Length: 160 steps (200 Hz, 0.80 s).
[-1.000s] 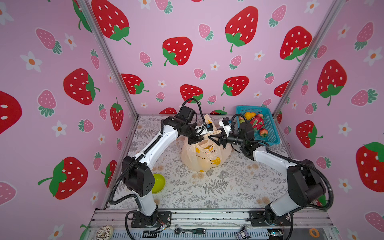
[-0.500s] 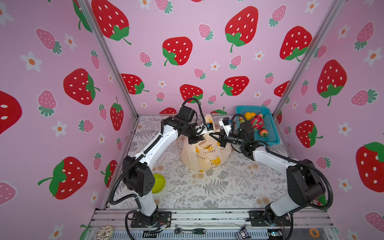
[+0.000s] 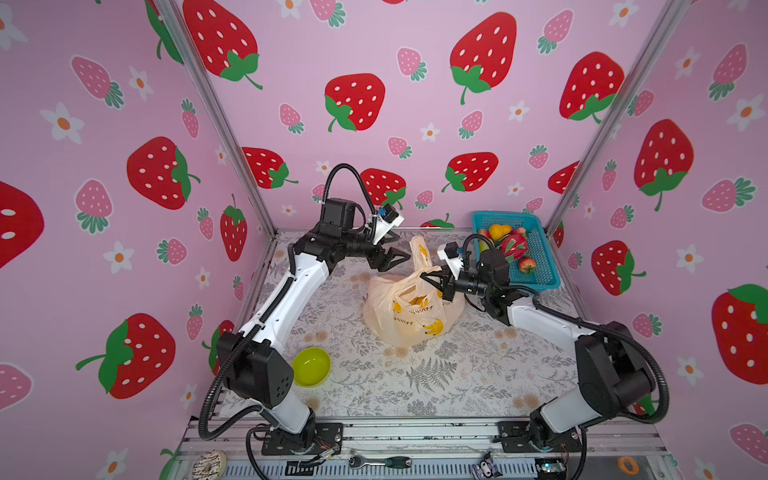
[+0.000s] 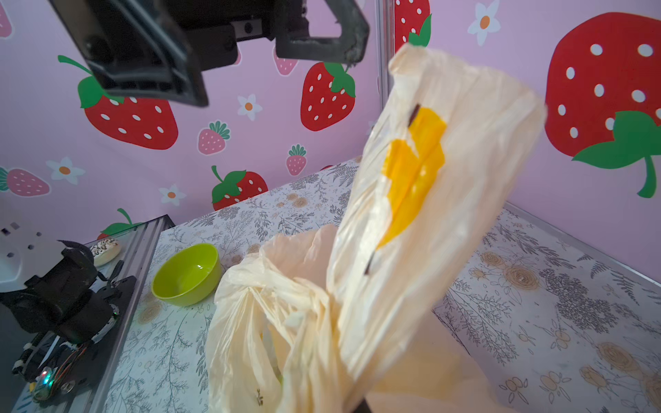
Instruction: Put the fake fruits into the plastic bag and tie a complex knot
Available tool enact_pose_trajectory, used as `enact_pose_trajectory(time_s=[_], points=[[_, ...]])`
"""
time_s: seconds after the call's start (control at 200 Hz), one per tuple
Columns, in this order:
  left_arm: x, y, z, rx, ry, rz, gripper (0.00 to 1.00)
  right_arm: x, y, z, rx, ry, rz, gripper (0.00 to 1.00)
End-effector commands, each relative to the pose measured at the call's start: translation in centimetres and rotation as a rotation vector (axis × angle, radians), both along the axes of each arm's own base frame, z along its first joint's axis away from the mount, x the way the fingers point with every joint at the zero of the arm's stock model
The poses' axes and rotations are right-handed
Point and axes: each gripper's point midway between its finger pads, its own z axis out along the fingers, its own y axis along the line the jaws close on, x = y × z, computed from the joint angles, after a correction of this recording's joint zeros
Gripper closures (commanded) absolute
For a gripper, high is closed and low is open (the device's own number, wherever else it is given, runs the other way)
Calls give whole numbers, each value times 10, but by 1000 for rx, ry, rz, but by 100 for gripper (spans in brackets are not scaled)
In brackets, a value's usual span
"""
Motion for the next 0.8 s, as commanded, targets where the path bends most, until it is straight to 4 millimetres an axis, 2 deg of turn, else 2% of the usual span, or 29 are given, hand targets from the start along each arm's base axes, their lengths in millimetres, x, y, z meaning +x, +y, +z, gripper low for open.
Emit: enact_pose_trajectory(time_s=[0.0,0.16,0.22,0.36,0.435,0.495,0.63,0.64,0.715,0.795], points=[[3,-17,19,-121,123,-41,20,-13,0,15,26,-87,51,100],[7,-35,17,-139,188,-68,20,-13,3,12,21,-86,51,100],[8,-40,14,-126,203,-75,26,-12,3,12,20,-83,45,100],[7,-45,14,-145,228,-100,55,-4,2,9,5,-67,-2,100],[6,-44,14,-144,224,-92,79,1,1,8,4,-54,-30,100],[4,-41,14,-136,208,-83,89,8,-1,9,3,-36,-75,100],[-7,-34,13,-155,149,-54,93,26,-6,6,7,55,-187,100],[-8,-34,15,-161,140,-53,97,27,-6,5,10,66,-192,100],[-16,-31,6,-172,93,-29,99,30,-7,6,43,124,-216,100],[-21,-27,-11,-152,56,20,100,32,-9,8,67,165,-241,98]])
